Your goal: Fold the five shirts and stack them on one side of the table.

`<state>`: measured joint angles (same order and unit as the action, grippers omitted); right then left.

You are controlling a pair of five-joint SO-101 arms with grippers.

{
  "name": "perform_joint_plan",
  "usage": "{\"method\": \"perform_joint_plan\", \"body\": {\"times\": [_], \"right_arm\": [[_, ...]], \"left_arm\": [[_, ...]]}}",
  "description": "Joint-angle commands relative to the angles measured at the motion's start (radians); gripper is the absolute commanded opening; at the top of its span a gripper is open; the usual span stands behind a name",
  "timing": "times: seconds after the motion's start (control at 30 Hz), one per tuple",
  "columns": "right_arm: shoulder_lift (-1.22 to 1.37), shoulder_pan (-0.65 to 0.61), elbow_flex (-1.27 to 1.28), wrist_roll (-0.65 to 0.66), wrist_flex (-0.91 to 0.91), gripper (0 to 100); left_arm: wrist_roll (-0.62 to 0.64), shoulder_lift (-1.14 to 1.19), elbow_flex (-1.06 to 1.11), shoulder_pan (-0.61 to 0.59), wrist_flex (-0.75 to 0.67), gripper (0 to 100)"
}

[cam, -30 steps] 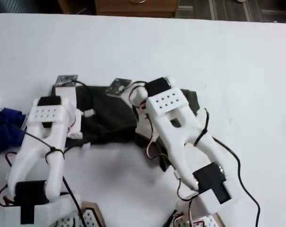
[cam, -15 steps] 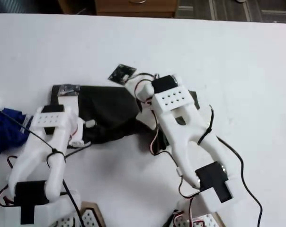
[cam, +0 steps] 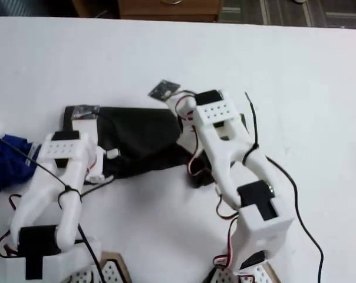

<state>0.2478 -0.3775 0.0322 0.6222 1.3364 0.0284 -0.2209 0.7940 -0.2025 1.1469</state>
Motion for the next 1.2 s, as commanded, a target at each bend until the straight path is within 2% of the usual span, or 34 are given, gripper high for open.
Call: {"method": "perform_joint_plan", "body": {"times": [0.0, 0.37, 0.5, 0.63, 0.8, 1.0, 1.17], "right_arm": [[-0.008, 0.01, -0.129, 0.008, -0.001, 30.3], [-0.013, 0.035, -0.373, 0.009, 0.288, 30.5], [-0.019, 0.035, -0.379, 0.104, 0.438, 30.5], [-0.131, 0.074, -0.253, 0.11, 0.433, 30.5], [-0.306, 0.077, 0.023, 0.11, 0.414, 30.5], [-0.437, 0.073, 0.348, 0.086, 0.208, 30.5], [-0.438, 0.07, 0.45, 0.006, 0.087, 30.5]], "left_arm": [[-0.009, -0.006, 0.002, -0.005, -0.008, 3], [-0.009, -0.006, 0.002, -0.005, -0.008, 3], [-0.009, -0.006, 0.002, -0.005, -0.008, 3], [-0.009, -0.008, 0.002, -0.005, -0.008, 3], [-0.009, -0.008, 0.001, -0.005, -0.006, 3], [-0.009, -0.008, 0.001, -0.005, -0.006, 3], [-0.009, -0.008, 0.001, -0.005, -0.006, 3]]}}
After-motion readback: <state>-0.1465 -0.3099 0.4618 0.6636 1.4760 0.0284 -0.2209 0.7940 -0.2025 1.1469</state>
